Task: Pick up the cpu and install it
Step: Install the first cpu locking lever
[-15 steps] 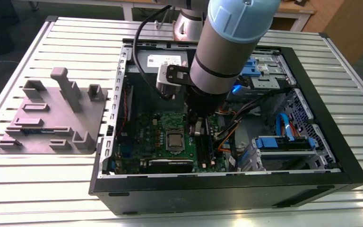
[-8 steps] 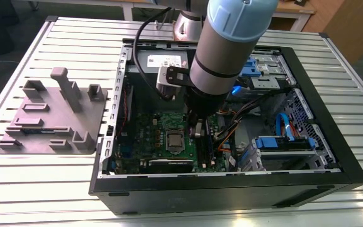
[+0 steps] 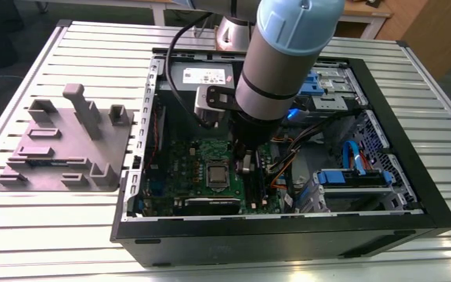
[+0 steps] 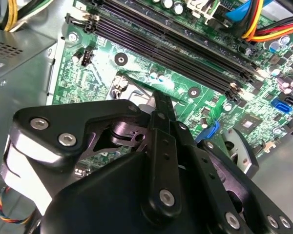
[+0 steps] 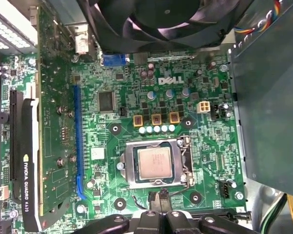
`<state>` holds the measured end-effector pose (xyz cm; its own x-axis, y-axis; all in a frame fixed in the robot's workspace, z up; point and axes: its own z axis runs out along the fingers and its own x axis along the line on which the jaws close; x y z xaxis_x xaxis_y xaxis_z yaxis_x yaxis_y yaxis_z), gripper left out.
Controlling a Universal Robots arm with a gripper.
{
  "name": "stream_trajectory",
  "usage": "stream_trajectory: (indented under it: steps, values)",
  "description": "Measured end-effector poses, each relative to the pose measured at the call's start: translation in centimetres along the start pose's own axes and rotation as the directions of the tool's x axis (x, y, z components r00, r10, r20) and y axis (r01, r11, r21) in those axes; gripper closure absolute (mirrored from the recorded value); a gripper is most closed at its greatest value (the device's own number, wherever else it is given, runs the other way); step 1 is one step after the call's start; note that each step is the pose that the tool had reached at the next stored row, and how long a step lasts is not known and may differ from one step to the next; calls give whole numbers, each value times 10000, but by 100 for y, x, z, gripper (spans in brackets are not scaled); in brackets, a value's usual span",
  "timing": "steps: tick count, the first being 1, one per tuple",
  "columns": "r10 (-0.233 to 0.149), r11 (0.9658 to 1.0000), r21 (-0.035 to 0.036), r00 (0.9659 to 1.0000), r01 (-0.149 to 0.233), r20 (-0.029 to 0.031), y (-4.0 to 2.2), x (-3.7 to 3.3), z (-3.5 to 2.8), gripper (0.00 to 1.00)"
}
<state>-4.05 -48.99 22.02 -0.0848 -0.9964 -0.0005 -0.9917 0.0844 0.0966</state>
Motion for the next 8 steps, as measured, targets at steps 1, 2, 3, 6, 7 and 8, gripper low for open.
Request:
stream_trajectory:
  steps: [1,2,3,6,7,8]
  values:
    - [-22,10000,2,10000,22,-13,-1,2,5,90]
    - [-48,10000,3,10000,48,-41,-2,4,11,90]
    - [-72,10000,4,10000,72,-67,-2,7,17,90]
    - [-198,9998,6,9997,198,-113,-5,15,37,90]
    - [-252,9997,6,9996,252,-118,-6,19,41,90]
    - [-298,9996,6,9995,298,-121,-7,24,44,90]
